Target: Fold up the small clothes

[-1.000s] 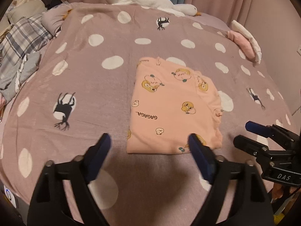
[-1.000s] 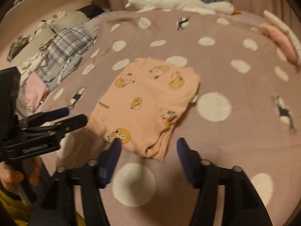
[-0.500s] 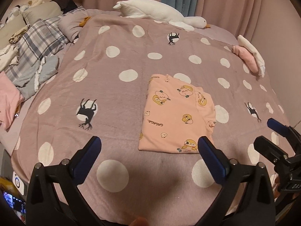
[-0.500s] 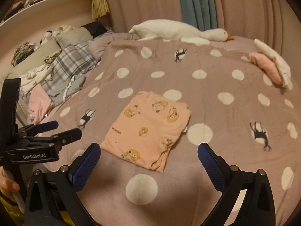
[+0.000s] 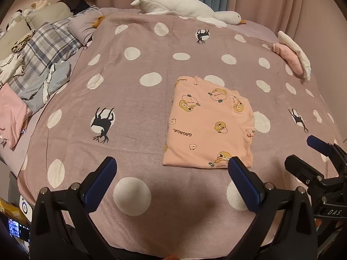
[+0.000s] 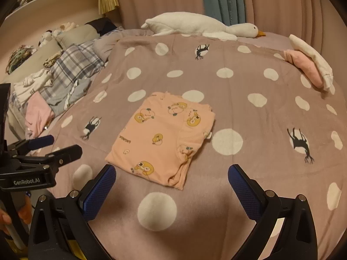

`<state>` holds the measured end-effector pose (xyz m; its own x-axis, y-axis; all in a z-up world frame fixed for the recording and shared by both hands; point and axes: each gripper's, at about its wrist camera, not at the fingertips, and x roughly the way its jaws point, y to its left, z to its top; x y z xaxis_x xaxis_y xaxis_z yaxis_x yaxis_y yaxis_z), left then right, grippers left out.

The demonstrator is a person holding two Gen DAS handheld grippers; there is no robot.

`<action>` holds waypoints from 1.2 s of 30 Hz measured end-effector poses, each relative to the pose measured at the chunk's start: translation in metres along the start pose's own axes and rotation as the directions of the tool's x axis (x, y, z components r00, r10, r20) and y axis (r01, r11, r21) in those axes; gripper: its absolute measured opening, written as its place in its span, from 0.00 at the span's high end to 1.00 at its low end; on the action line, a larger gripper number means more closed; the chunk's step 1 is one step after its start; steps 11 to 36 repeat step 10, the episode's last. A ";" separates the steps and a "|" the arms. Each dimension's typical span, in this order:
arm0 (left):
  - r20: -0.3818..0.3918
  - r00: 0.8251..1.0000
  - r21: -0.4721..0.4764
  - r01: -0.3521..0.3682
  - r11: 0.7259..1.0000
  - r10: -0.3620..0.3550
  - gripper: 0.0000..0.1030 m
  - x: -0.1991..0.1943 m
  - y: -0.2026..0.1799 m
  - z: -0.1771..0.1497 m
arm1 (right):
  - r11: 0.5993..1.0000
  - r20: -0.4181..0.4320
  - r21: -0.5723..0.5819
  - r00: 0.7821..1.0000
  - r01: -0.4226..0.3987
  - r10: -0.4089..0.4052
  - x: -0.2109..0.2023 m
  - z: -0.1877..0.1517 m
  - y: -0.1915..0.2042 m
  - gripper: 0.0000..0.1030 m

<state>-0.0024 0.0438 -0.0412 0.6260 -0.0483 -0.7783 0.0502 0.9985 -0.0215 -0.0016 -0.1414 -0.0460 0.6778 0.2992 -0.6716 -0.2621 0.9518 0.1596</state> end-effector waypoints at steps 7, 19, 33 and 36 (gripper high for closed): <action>0.009 1.000 0.002 -0.008 1.000 0.008 0.00 -0.001 -0.004 0.001 | 1.000 -0.012 0.008 1.000 -0.003 0.003 0.001 0.000 -0.001 0.01; 0.011 1.000 0.004 -0.016 1.000 0.016 0.00 -0.001 -0.005 0.001 | 1.000 -0.010 0.018 1.000 -0.006 0.006 0.001 -0.001 -0.002 0.01; 0.011 1.000 0.004 -0.016 1.000 0.016 0.00 -0.001 -0.005 0.001 | 1.000 -0.010 0.018 1.000 -0.006 0.006 0.001 -0.001 -0.002 0.01; 0.011 1.000 0.004 -0.016 1.000 0.016 0.00 -0.001 -0.005 0.001 | 1.000 -0.010 0.018 1.000 -0.006 0.006 0.001 -0.001 -0.002 0.01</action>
